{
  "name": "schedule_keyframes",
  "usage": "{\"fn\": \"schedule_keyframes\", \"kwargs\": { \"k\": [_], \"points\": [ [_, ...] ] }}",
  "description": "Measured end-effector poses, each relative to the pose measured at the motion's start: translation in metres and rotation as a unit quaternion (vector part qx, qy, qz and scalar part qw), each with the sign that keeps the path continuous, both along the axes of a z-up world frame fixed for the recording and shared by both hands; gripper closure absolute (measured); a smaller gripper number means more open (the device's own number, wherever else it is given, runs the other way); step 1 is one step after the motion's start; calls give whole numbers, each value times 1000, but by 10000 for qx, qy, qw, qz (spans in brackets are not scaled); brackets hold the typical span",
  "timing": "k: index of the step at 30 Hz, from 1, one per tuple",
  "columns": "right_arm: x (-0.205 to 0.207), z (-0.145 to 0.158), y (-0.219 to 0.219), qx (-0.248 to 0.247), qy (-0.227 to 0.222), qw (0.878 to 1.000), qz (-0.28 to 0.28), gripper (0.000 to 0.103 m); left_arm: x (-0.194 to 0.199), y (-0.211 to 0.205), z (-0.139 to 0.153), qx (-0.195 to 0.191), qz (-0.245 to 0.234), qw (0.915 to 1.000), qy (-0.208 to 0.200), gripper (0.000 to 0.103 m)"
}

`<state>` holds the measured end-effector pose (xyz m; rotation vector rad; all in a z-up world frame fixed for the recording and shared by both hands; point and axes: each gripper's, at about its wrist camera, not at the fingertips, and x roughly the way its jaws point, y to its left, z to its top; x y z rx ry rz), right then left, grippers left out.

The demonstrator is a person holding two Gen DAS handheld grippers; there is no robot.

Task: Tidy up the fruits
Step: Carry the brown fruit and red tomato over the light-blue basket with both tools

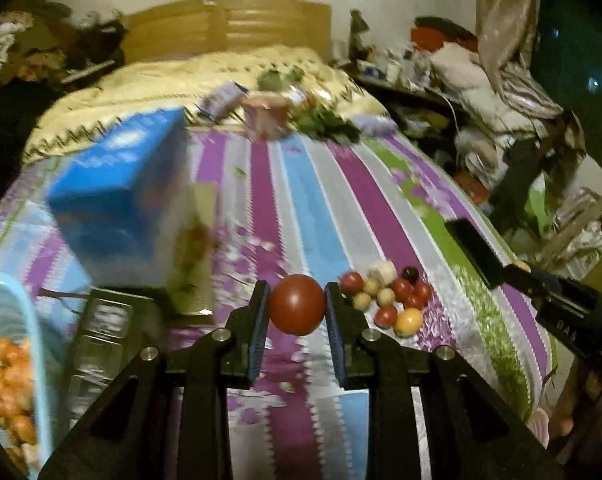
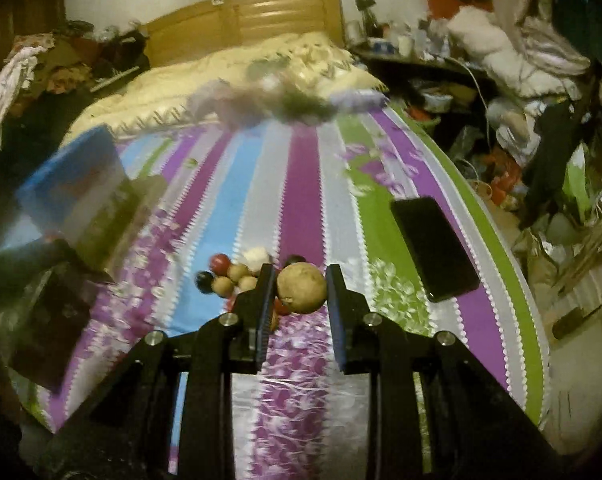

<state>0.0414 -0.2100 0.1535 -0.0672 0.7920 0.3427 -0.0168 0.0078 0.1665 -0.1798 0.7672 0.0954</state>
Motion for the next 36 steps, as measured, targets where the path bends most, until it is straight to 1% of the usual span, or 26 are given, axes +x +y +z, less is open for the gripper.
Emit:
{"fn": "schedule_keyframes", "kwargs": {
  "k": [4,10,14,18,22,27,36],
  "points": [
    [-12,16,18,122,-142,9997,156,77,-18,18,25,79,172,9996,-195,76],
    [-27,37,48,214,-342,9982,435,77,-46,49,49,88,470,9981,-392,76],
    [-38,49,70,238,-456,9967,635,77,-66,74,61,80,697,9964,-481,76],
    [-48,57,94,298,-475,9949,833,77,-85,100,69,97,938,9942,-524,76],
    [-57,59,120,369,-410,9929,1058,77,-105,121,76,126,1122,9920,-570,76],
    [-74,60,167,425,-279,9871,1518,77,-130,153,78,105,1437,9880,-552,76],
    [-101,67,239,484,-154,9748,2173,77,-181,223,71,18,2136,9760,-433,76]
  ]
}}
